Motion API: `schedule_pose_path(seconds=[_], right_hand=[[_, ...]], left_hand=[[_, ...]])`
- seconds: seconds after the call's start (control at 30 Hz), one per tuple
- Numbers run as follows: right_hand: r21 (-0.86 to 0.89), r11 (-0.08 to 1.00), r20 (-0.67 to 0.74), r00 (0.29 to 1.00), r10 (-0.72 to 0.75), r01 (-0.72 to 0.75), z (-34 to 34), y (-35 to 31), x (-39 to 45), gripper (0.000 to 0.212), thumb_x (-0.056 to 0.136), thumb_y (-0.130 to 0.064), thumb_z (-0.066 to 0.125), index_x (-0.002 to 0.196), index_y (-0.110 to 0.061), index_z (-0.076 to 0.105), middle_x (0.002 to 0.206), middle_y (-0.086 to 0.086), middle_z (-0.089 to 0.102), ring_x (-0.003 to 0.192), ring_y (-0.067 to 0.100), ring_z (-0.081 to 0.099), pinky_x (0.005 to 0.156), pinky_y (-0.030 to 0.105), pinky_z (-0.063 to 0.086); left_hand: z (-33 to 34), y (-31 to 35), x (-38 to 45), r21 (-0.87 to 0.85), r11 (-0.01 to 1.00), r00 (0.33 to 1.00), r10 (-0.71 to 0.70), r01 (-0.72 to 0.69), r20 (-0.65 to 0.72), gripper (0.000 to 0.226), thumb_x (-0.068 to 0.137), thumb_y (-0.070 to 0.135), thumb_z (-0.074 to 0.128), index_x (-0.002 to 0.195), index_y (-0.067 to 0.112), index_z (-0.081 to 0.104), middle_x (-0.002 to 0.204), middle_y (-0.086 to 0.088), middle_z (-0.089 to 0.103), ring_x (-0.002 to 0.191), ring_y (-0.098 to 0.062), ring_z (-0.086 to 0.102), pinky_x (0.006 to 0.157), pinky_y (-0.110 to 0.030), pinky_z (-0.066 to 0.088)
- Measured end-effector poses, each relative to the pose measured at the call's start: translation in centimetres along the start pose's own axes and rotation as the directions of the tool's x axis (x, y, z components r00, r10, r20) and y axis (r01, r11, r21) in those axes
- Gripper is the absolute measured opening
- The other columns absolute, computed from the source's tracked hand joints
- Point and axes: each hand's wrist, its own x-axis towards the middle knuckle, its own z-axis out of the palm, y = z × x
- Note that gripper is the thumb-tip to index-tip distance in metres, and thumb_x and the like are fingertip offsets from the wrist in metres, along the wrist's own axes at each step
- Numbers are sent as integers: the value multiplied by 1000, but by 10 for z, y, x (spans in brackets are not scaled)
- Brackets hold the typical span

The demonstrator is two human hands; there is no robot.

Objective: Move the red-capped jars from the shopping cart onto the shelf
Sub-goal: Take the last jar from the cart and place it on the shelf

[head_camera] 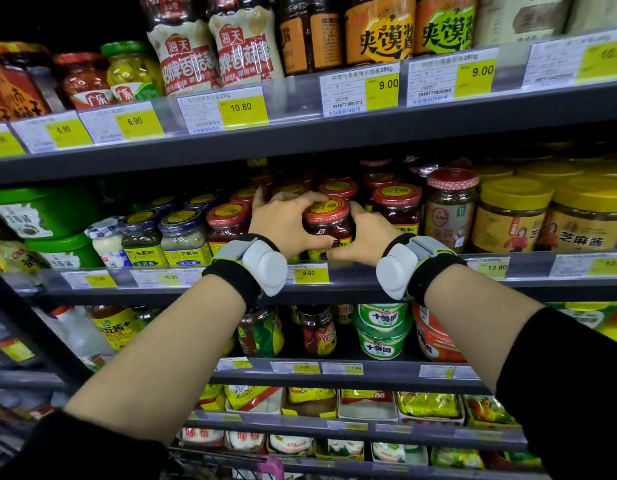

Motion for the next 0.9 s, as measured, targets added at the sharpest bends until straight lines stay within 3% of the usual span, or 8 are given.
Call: schedule_pose_path(seconds=[0.17,0.37,0.6,0.9], right_hand=[[-6,1000,-5,1000,-1,1,0,-1,-1,78,70,-28,78,133,-11,36,118,8,62,108,26,60,82,23,43],[-18,1000,-21,1000,-7,7,1,-3,-1,85,66,-33,80,135,-10,35,126,11,54,114,27,55,95,32,46],[13,999,-88,995,-38,39,-1,-4,-4,102,63,-30,82,144,-16,21,139,11,39,120,27,51,95,28,42],[-9,996,-64,994,-84,84,-2,-1,-4,104,67,-35,79,147,-21,14,144,10,40,122,29,53,97,32,45]], left_hand=[[0,0,0,34,999,1000,10,-10,20,65,71,59,64,130,42,40,127,4,59,133,-18,38,117,-51,6],[-5,1,-1,12,1000,999,10,-11,50,65,71,56,66,129,42,40,130,4,56,132,-20,38,116,-50,14],[-13,1,-3,-79,997,997,18,-12,72,59,70,49,69,121,33,44,123,4,58,117,-22,51,102,-39,38],[-17,-2,-3,-80,996,986,53,-41,160,58,76,27,70,127,28,42,129,-2,54,121,-24,47,106,-39,33]])
